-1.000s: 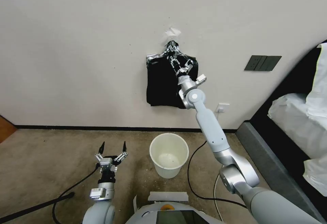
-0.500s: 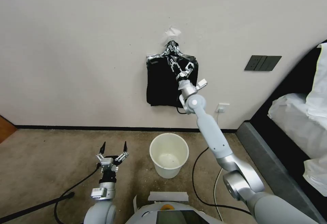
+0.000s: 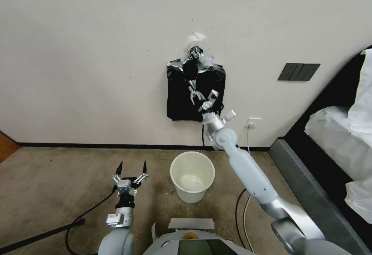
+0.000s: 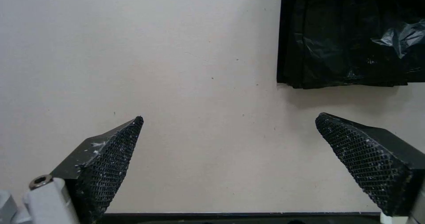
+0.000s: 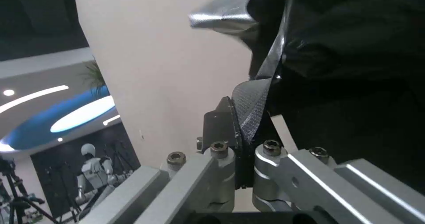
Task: Place a trash bag onto the trash bin.
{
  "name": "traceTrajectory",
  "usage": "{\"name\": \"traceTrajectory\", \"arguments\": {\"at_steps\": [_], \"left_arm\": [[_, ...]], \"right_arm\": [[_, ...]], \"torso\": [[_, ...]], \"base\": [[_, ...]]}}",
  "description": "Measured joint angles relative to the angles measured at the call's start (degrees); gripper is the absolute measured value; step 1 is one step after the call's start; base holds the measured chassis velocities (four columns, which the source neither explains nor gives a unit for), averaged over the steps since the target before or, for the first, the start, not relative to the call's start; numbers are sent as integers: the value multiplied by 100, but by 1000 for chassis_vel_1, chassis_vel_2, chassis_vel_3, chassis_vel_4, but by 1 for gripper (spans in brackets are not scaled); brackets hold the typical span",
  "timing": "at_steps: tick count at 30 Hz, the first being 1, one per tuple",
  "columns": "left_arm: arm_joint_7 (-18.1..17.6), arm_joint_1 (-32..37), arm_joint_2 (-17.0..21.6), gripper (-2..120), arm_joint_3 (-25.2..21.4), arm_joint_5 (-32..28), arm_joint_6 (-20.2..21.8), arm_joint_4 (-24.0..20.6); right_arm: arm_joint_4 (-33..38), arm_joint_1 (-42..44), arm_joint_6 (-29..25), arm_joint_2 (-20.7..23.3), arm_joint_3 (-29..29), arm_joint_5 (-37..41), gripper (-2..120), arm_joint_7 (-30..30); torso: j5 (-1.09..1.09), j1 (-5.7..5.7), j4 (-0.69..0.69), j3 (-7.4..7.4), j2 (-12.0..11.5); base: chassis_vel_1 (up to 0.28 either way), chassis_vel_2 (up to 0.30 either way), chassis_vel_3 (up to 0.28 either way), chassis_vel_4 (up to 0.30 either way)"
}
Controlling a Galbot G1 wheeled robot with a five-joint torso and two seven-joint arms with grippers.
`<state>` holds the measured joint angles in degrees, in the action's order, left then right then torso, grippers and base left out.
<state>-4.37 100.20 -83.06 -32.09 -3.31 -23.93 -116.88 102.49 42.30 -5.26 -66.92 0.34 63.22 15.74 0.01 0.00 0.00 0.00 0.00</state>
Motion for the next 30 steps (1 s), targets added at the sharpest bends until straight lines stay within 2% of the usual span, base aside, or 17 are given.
{"name": "traceTrajectory", "arguments": {"at_steps": [15,21,24,25,28,29,30], "left_arm": [[3,-94,18,100,223,11,-31,-10],[2,-95,115,100,400,-30,44,-305],[3,-135,459,100,600,-208,273,-739],[3,-135,459,100,600,-208,273,-739],[9,-379,1171,100,724,-459,536,-1127],[9,-379,1171,100,724,-459,536,-1127],[11,-520,1536,100,730,-599,627,-1260]], "right_arm": [[762,1237,5,387,127,-718,0,-32],[1021,1501,9,522,187,-894,0,-34],[1139,1651,9,611,211,-1094,0,-35],[1139,1651,9,611,211,-1094,0,-35],[1221,1789,10,681,212,-1389,0,-53],[1221,1789,10,681,212,-1389,0,-53],[1237,1822,10,704,206,-1484,0,-63]], "torso": [[0,0,0,0,0],[-1,0,0,0,0],[0,0,0,0,0],[0,0,0,0,0],[-2,0,0,0,0],[-2,0,0,0,0],[-1,0,-1,0,0]], "base": [[0,0,0,0],[0,0,0,0],[0,0,0,0],[0,0,0,0],[0,0,0,0],[0,0,0,0],[0,0,0,0]]}}
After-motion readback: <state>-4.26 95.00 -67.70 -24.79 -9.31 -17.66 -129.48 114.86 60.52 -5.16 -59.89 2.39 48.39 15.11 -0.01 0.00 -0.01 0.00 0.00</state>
